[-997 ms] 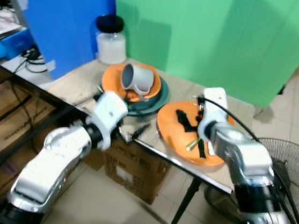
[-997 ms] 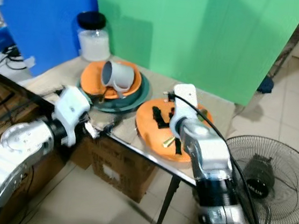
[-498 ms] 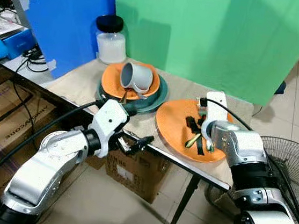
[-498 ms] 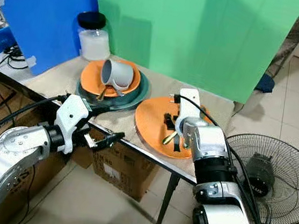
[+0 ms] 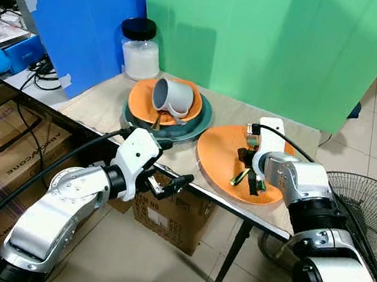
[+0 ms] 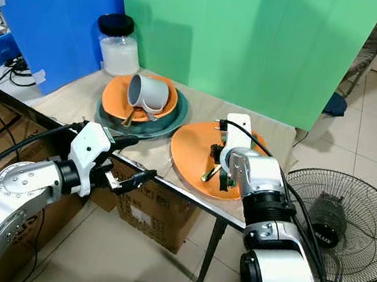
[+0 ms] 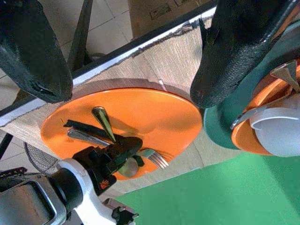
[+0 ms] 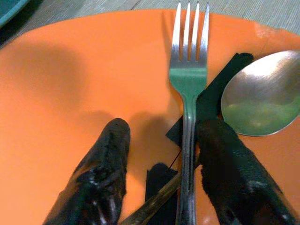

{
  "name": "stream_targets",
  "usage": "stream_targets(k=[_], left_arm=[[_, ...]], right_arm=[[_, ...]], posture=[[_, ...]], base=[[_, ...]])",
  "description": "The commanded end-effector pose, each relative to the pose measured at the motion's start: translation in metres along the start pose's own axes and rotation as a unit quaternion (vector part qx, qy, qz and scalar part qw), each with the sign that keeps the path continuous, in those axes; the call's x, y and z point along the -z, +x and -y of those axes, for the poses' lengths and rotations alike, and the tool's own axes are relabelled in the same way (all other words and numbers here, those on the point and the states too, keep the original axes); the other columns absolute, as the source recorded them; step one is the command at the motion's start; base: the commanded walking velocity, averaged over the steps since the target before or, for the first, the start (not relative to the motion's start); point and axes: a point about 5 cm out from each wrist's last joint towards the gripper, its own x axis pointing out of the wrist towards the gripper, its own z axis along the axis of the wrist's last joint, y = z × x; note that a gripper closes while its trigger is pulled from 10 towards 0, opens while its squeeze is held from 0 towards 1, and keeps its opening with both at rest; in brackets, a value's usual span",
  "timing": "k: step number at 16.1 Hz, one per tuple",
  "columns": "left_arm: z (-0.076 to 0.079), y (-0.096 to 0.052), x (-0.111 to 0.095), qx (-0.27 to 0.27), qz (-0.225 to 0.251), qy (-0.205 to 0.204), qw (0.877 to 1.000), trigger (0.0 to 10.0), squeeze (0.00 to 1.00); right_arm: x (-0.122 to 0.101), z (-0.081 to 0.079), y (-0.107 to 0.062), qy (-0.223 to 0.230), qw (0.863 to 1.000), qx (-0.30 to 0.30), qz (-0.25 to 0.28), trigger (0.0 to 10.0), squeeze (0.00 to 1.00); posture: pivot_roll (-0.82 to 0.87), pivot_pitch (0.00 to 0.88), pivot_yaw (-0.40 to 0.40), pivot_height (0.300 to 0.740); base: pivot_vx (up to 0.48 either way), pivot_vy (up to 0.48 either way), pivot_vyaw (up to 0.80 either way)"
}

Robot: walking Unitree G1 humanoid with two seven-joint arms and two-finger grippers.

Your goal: Setting the table

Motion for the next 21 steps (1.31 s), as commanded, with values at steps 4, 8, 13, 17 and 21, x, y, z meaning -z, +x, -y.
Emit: stream_targets(k=[4, 8, 13, 17, 21], left_arm=[[-0.001, 0.000, 0.003, -0.002, -0.006, 0.008, 1.000, 10.0, 0.00], [-0.005, 0.001, 0.000, -0.017, 0.000, 0.015, 1.000, 10.0, 0.00], [-0.012, 0.003, -0.006, -0.045, 0.013, 0.023, 0.999, 10.0, 0.00], [-0.011, 0.002, -0.008, -0.050, 0.017, 0.023, 0.998, 10.0, 0.00], [-0.006, 0.003, -0.009, -0.050, 0.022, 0.022, 0.998, 10.0, 0.00]], right_arm=[[0.002, -0.003, 0.003, 0.004, 1.000, -0.010, -0.016, 0.0, 0.00], [0.002, -0.002, 0.004, 0.026, 1.000, -0.011, -0.012, 0.0, 0.00], [-0.010, 0.002, -0.001, 0.039, 0.999, -0.013, 0.032, 0.0, 0.00], [-0.039, 0.005, -0.022, 0.070, 0.986, -0.041, 0.148, 0.0, 0.00], [-0.055, 0.007, -0.049, 0.085, 0.958, -0.081, 0.260, 0.0, 0.00]], posture=[[0.10, 0.000, 0.023, 0.740], [0.10, 0.000, 0.023, 0.740], [0.10, 0.000, 0.016, 0.740], [0.11, 0.000, 0.000, 0.740], [0.11, 0.000, -0.005, 0.740]], base=[[0.000, 0.000, 0.00], [0.000, 0.000, 0.00], [0.000, 0.000, 0.00], [0.000, 0.000, 0.00], [0.000, 0.000, 0.00]])
